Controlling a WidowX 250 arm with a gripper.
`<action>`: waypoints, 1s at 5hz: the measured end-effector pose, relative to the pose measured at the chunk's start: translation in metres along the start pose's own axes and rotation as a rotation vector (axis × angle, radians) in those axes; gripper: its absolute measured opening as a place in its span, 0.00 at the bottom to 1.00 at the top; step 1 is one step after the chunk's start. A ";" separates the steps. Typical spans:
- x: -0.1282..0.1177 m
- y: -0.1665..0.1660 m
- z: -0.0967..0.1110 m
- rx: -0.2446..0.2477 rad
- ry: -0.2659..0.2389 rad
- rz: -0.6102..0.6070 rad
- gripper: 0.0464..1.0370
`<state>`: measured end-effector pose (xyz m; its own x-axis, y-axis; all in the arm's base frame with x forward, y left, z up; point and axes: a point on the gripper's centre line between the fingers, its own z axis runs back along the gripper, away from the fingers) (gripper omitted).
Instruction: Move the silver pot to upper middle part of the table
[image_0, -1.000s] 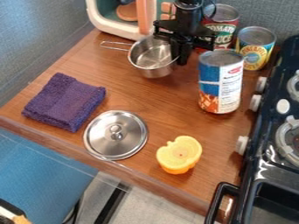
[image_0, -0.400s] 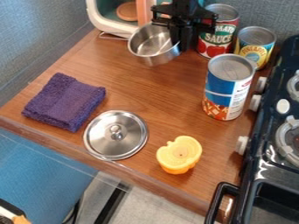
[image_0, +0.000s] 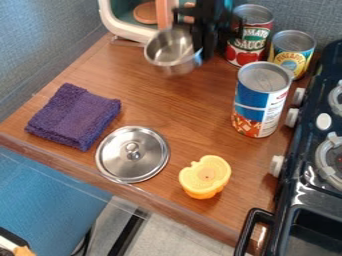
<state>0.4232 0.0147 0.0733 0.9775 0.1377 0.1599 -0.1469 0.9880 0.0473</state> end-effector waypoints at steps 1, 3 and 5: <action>-0.005 -0.003 -0.019 0.025 0.038 -0.012 0.03; -0.009 -0.012 -0.033 0.027 0.064 -0.033 0.03; 0.006 -0.042 -0.034 -0.019 0.056 -0.053 0.03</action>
<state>0.4404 -0.0236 0.0382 0.9908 0.0879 0.1025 -0.0919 0.9951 0.0352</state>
